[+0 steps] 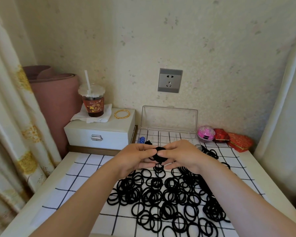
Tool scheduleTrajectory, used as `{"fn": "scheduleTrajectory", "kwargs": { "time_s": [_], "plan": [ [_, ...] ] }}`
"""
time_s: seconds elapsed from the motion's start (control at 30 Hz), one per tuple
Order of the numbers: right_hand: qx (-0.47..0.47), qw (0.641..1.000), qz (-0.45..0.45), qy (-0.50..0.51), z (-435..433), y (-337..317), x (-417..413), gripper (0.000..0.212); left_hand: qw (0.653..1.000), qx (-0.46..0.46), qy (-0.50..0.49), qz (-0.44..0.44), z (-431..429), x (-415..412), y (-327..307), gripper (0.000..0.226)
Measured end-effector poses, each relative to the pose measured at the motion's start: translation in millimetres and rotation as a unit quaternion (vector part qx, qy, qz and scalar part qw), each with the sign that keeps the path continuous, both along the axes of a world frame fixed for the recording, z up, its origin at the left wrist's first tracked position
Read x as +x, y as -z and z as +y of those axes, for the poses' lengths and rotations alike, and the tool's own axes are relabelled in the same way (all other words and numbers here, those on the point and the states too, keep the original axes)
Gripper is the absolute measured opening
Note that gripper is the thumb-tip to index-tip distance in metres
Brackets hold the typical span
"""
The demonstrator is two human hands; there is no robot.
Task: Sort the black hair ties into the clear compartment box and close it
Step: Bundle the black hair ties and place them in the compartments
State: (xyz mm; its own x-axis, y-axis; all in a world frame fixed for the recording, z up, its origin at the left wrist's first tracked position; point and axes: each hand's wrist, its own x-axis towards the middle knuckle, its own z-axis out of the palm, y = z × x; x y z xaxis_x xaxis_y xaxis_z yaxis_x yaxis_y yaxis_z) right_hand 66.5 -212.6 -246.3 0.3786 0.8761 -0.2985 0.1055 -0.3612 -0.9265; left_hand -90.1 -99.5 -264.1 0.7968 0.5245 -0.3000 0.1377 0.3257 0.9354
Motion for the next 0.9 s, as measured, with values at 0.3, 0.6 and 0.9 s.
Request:
{"fn": "scheduleTrajectory", "kwargs": {
  "time_s": [0.3,0.6,0.9],
  "plan": [
    [0.045,0.995,0.070,0.057,0.2,-8.0,6.8,0.020,0.981,0.056,-0.174,0.068,7.7,-1.5,8.4,0.013],
    [0.052,0.996,0.055,0.048,8.1,-3.4,-7.2,0.018,0.996,-0.048,-0.072,-0.030,-6.9,5.6,-5.8,0.024],
    [0.003,0.998,0.051,0.027,12.0,-3.1,-9.5,0.042,1.000,-0.021,-0.005,-0.020,0.6,-5.1,-6.1,0.029]
  ]
}}
